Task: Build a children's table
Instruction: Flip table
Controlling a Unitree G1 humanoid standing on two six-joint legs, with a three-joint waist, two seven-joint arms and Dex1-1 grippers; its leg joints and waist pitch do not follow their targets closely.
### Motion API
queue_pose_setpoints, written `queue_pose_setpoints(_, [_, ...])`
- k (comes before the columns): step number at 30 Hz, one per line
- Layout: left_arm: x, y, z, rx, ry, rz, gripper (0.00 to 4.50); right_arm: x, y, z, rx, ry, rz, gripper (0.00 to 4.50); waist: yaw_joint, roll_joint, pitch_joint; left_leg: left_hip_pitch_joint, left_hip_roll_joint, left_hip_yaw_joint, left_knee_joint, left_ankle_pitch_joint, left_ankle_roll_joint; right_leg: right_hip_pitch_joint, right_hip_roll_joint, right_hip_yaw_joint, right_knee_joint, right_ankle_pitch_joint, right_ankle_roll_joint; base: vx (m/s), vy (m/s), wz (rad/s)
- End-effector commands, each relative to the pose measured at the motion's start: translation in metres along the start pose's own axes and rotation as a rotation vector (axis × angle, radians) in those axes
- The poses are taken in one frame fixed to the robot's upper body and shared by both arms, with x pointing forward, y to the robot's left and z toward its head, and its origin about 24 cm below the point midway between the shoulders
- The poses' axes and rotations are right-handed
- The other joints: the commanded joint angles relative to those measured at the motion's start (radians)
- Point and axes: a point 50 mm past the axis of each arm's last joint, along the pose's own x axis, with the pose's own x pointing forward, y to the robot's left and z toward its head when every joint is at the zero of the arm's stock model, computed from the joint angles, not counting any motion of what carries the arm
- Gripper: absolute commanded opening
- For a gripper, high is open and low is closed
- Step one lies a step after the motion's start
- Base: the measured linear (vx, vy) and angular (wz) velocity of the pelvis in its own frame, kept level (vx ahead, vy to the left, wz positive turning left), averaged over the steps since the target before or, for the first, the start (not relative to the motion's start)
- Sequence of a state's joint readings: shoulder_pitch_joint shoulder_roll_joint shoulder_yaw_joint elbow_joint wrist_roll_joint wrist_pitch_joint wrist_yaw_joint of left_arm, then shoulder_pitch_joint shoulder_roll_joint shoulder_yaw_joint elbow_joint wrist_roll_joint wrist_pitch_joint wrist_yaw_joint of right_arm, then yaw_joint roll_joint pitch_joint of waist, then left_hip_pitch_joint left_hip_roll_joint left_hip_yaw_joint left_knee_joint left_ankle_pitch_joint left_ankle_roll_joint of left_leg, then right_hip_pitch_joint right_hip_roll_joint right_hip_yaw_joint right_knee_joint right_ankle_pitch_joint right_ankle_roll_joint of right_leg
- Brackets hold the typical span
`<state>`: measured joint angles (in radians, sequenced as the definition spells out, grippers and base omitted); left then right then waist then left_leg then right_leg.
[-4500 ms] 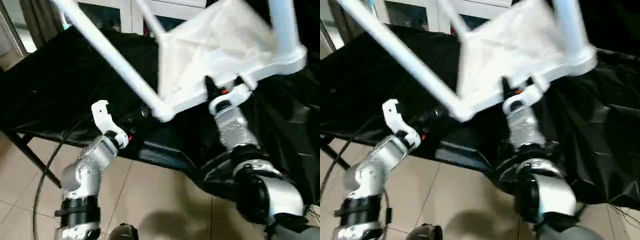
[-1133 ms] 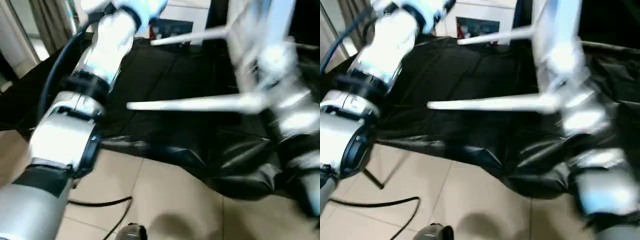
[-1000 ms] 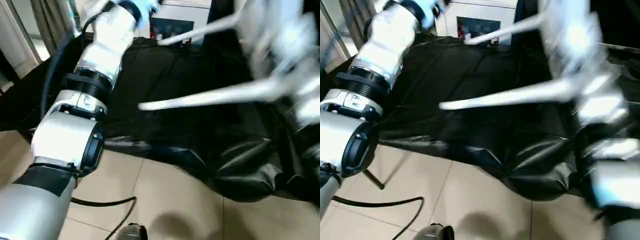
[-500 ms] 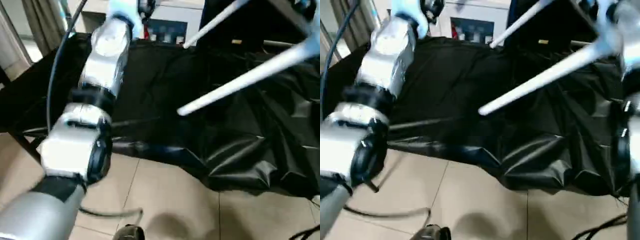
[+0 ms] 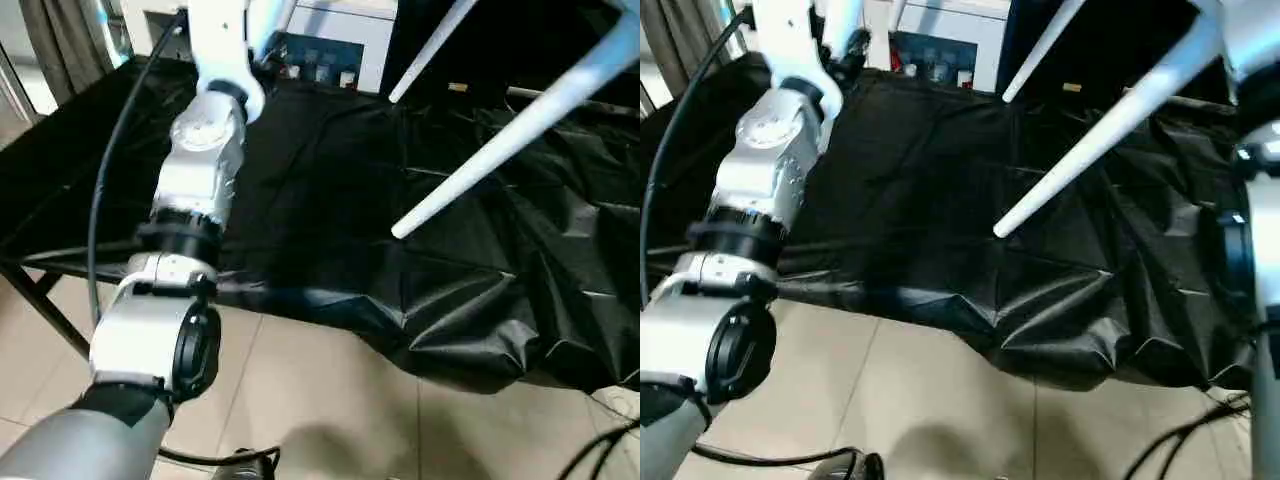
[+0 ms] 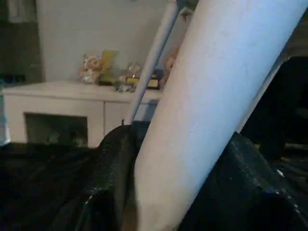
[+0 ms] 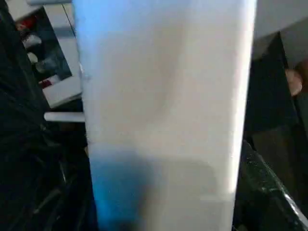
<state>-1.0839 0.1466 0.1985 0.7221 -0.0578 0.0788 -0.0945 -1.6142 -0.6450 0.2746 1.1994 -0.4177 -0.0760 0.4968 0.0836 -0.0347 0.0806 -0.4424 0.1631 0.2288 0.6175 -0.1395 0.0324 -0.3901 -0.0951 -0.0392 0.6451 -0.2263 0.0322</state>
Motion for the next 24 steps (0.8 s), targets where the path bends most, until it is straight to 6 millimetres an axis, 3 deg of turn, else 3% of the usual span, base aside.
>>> queue_pose_setpoints(1, [0.000, 0.001, 0.007, -0.067, -0.017, 0.037, 2.36, 0.005, 0.021, -0.009, 0.021, 0.040, 0.127, 2.12, -0.020, -0.002, -0.078, 0.071, 0.073, -0.055, -0.075, -0.490, -0.102, -0.013, -0.053, 0.034, -0.084, -0.222, -0.205, 0.000, 0.000, 0.00])
queue_pose_setpoints(5, [-0.004, 0.006, -0.001, -0.064, 0.001, 0.046, 2.25, 0.012, 0.031, 0.001, -0.014, 0.025, 0.159, 2.12, -0.023, -0.004, -0.082, 0.067, 0.073, -0.054, -0.076, -0.452, -0.102, -0.008, -0.050, 0.034, -0.075, -0.147, -0.215, 0.000, 0.000, 0.00])
queue_pose_setpoints(8, [-0.007, 0.007, -0.006, -0.056, 0.017, 0.040, 2.11, 0.014, 0.035, 0.005, -0.024, 0.016, 0.177, 2.12, -0.020, -0.003, -0.089, 0.062, 0.072, -0.049, -0.071, -0.361, -0.073, -0.001, -0.048, 0.033, -0.065, -0.041, -0.231, 0.000, 0.000, 0.00])
queue_pose_setpoints(9, [-0.009, 0.008, -0.009, -0.052, 0.027, 0.038, 2.08, 0.015, 0.037, 0.007, -0.031, 0.013, 0.186, 2.12, -0.020, -0.012, -0.094, 0.058, 0.073, -0.046, -0.065, -0.286, -0.045, 0.006, -0.047, 0.032, -0.057, 0.035, -0.245, 0.000, 0.000, 0.00])
queue_pose_setpoints(10, [-0.011, 0.010, -0.012, -0.047, 0.040, 0.035, 2.08, 0.016, 0.040, 0.009, -0.037, 0.009, 0.200, 2.12, -0.016, -0.008, -0.089, 0.055, 0.072, -0.044, -0.063, -0.254, -0.023, 0.006, -0.048, 0.031, -0.057, 0.049, -0.251, 0.000, 0.000, 0.00])
queue_pose_setpoints(11, [-0.011, 0.010, -0.012, -0.047, 0.040, 0.035, 2.03, 0.016, 0.040, 0.009, -0.037, 0.009, 0.200, 2.12, -0.016, -0.007, -0.088, 0.054, 0.073, -0.044, -0.064, -0.264, -0.021, 0.006, -0.049, 0.031, -0.058, 0.024, -0.252, 0.000, 0.000, 0.00])
queue_pose_setpoints(15, [-0.015, 0.012, -0.017, -0.037, 0.062, 0.039, 1.96, 0.018, 0.049, 0.012, -0.056, 0.004, 0.235, 2.12, -0.016, -0.005, -0.086, 0.068, 0.077, -0.047, -0.069, -0.350, -0.068, -0.004, -0.046, 0.031, -0.063, -0.057, -0.239, 0.000, 0.000, 0.00])
queue_pose_setpoints(16, [-0.018, 0.015, -0.021, -0.027, 0.075, 0.046, 1.94, 0.020, 0.056, 0.013, -0.066, 0.000, 0.262, 2.12, -0.021, -0.014, -0.084, 0.066, 0.078, -0.047, -0.073, -0.383, -0.086, -0.006, -0.044, 0.031, -0.066, -0.088, -0.228, 0.000, 0.000, 0.00])
queue_pose_setpoints(18, [-0.021, 0.018, -0.024, -0.014, 0.087, 0.054, 1.90, 0.022, 0.065, 0.016, -0.076, -0.008, 0.298, 2.12, -0.023, -0.008, -0.081, 0.068, 0.077, -0.052, -0.077, -0.447, -0.119, -0.012, -0.047, 0.032, -0.071, -0.154, -0.205, 0.000, 0.000, 0.00])
queue_pose_setpoints(23, [-0.024, 0.023, -0.027, 0.012, 0.100, 0.052, 1.84, 0.025, 0.076, 0.022, -0.073, -0.032, 0.355, 2.12, -0.033, -0.012, -0.081, 0.078, 0.076, -0.056, -0.082, -0.531, -0.174, -0.027, -0.044, 0.032, -0.074, -0.179, -0.171, 0.000, 0.000, 0.00])
queue_pose_setpoints(24, [-0.025, 0.023, -0.028, 0.014, 0.104, 0.047, 1.83, 0.025, 0.078, 0.023, -0.064, -0.040, 0.370, 2.39, -0.033, -0.012, -0.082, 0.078, 0.076, -0.057, -0.082, -0.538, -0.179, -0.027, -0.045, 0.032, -0.074, -0.178, -0.167, 0.000, 0.000, 0.00])
